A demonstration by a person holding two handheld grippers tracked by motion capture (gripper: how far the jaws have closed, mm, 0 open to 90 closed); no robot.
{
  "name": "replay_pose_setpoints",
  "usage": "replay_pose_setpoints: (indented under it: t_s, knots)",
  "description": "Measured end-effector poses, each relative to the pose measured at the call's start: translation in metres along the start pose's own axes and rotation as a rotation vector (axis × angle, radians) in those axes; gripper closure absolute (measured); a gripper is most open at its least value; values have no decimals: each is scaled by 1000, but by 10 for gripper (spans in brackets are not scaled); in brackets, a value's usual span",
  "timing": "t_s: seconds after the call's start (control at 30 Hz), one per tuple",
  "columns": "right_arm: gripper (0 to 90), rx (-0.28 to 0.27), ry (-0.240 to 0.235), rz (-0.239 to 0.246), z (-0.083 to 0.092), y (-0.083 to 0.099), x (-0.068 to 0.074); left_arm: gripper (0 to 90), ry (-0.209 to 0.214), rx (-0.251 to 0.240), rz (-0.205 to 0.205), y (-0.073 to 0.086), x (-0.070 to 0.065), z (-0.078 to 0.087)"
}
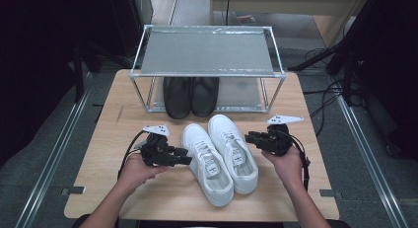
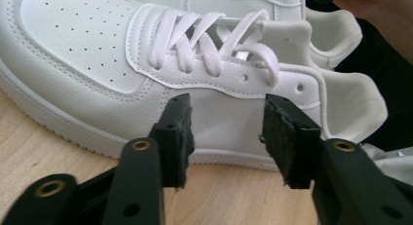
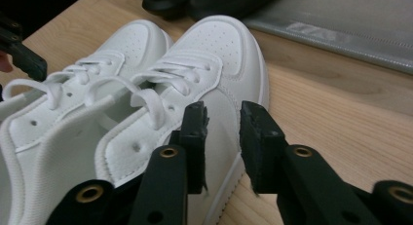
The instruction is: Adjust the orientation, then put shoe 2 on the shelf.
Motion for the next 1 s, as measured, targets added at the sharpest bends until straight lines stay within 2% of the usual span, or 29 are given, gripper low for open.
replay_pose_setpoints:
  t_s: [0.07,0.2,0.3,0.43,0.53,0.7,1.0]
  knots:
    - [701,-9,-13,-4,3,-1,2,500,-19,12,-10,1,1,0]
    - [642,-36,-35,-14,10,-5,8,481,-28,14,-19,0,1,3]
    - [609,-66,-17,7,14,-7,12,462,-41,11,-26,-1,2,6]
    - [599,-68,2,12,19,-7,17,451,-45,3,-24,-2,3,10]
    - [584,-74,-3,22,24,-7,22,446,-58,-3,-33,-3,4,13]
    - [530,-68,-12,-3,31,-4,31,438,-70,-8,-32,-4,5,16]
    - [478,-45,-20,-8,24,10,59,425,-88,-18,-33,-5,8,20]
Point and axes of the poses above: each handheld gripper's, and its own axes: z roughly backward along the jaws, y roughly out of its underside, x roughly to its left, the point moved 9 cm from there along -z, roughly forward along the jaws, and after that the axes turned 4 degrees about -z, right-handed, at the moved point
